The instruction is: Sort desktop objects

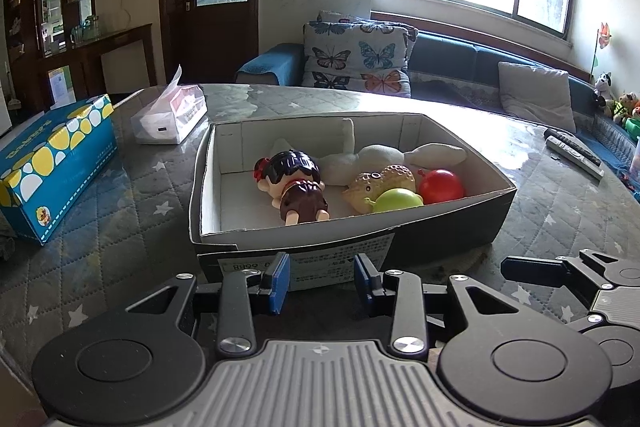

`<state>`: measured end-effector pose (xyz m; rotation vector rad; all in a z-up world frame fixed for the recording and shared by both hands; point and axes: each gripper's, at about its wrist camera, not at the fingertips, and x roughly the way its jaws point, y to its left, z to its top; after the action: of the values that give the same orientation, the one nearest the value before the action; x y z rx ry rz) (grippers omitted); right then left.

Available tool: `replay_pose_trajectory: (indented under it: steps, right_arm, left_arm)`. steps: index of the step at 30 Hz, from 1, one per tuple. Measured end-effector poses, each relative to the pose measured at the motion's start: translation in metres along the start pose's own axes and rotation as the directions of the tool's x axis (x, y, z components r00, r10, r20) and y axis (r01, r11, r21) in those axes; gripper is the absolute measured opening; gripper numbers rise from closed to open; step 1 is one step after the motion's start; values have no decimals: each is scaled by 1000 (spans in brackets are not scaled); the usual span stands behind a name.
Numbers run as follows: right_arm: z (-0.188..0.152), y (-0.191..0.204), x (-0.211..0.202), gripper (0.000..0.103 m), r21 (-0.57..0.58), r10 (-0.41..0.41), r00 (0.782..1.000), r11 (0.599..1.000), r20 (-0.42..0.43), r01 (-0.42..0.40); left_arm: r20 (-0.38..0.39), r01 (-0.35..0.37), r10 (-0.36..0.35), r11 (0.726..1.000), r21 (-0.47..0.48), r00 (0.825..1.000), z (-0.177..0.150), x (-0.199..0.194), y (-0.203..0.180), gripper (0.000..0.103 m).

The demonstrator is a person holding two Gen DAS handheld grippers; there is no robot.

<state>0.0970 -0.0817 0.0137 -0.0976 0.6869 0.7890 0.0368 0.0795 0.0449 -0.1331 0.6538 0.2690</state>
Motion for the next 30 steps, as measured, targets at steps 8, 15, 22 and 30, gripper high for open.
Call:
replay_pose_trajectory:
  steps: [8,15,22,30]
  right_arm:
    - [5,-5,7,103,5,-3,1000,1000,-11,3]
    - [10,-11,13,103,11,-6,1000,1000,-23,6]
    - [12,-13,19,103,10,-5,999,1000,-37,6]
    - [12,-14,23,103,11,-9,999,1000,-51,10]
  left_arm:
    - [-21,-11,12,1000,6,1000,4,8,-3,38]
    - [-35,-12,12,1000,13,999,6,13,-7,37]
    - [-53,-12,13,1000,9,999,9,20,-5,37]
    - [-72,-4,4,1000,-3,997,9,24,-5,37]
